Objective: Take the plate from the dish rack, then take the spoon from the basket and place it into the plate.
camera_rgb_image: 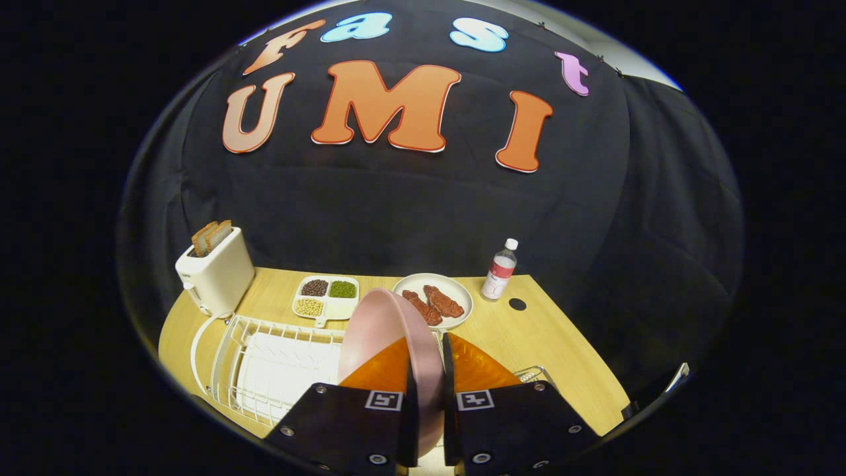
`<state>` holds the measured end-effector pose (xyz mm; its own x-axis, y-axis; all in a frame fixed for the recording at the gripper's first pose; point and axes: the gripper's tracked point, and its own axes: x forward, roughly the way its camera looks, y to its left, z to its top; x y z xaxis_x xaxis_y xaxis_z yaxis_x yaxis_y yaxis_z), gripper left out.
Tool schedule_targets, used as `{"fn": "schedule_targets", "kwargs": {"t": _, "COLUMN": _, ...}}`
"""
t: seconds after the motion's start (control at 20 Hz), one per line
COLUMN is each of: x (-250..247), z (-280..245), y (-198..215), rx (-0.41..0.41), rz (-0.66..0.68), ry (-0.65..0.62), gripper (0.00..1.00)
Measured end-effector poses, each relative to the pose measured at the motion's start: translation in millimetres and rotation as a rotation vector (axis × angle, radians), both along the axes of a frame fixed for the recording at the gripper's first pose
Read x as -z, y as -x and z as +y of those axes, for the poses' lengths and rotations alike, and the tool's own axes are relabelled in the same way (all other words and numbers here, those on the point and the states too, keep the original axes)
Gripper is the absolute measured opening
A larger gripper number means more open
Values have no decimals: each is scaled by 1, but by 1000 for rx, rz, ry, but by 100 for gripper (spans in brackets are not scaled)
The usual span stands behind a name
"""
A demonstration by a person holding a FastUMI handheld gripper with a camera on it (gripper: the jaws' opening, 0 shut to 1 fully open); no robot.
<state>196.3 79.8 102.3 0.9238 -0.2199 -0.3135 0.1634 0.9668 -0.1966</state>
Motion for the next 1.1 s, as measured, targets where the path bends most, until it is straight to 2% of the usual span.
{"fn": "schedule_targets", "kwargs": {"t": 0.7, "x": 65, "z": 1, "y": 130, "rx": -134, "rz": 34, "ry": -262, "gripper": 15}}
{"fn": "schedule_targets", "kwargs": {"t": 1.1, "x": 128, "z": -5, "y": 173, "rx": -158, "rz": 85, "ry": -383, "gripper": 14}}
